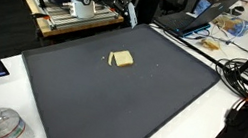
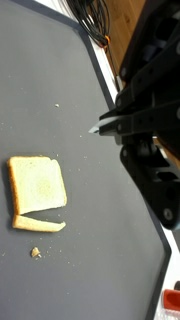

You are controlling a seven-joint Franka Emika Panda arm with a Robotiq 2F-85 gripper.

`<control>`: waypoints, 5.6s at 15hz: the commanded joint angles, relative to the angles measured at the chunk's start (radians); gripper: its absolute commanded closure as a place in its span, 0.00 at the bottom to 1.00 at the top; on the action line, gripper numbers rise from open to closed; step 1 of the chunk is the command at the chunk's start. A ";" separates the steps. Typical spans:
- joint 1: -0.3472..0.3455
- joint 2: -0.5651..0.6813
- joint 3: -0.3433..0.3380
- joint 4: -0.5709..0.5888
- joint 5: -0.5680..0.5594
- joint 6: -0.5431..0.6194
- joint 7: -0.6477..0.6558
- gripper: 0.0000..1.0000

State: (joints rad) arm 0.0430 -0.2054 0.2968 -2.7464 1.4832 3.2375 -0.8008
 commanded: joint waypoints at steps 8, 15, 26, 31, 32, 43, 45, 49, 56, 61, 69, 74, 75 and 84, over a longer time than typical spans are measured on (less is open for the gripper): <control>-0.042 0.078 0.023 0.006 -0.314 -0.060 -0.082 0.99; -0.196 0.127 0.021 -0.001 -0.820 -0.099 -0.098 0.99; -0.202 -0.040 -0.161 0.047 -1.649 -0.439 -0.053 0.99; -0.104 -0.023 -0.247 0.057 -1.703 -0.445 -0.020 0.96; -0.100 -0.020 -0.254 0.056 -1.702 -0.445 -0.021 0.96; -0.355 -0.021 -0.035 0.072 -2.282 -0.499 0.133 0.99; -0.241 -0.001 -0.129 0.074 -2.337 -0.512 0.131 0.99; -0.124 0.062 -0.210 0.079 -2.288 -0.518 0.018 0.99; -0.044 0.157 -0.273 0.104 -2.092 -0.544 -0.184 0.99; -0.043 0.189 -0.264 0.154 -1.977 -0.621 -0.209 0.99; -0.038 0.245 -0.260 0.189 -1.967 -0.642 -0.168 0.99; -0.041 0.291 -0.259 0.211 -1.949 -0.635 -0.166 0.99; -0.042 0.301 -0.259 0.218 -1.943 -0.635 -0.158 0.99; -0.049 0.378 -0.271 0.269 -1.970 -0.612 -0.076 0.99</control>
State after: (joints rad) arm -0.0107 0.1423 0.0375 -2.5035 -0.4855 2.6168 -0.8973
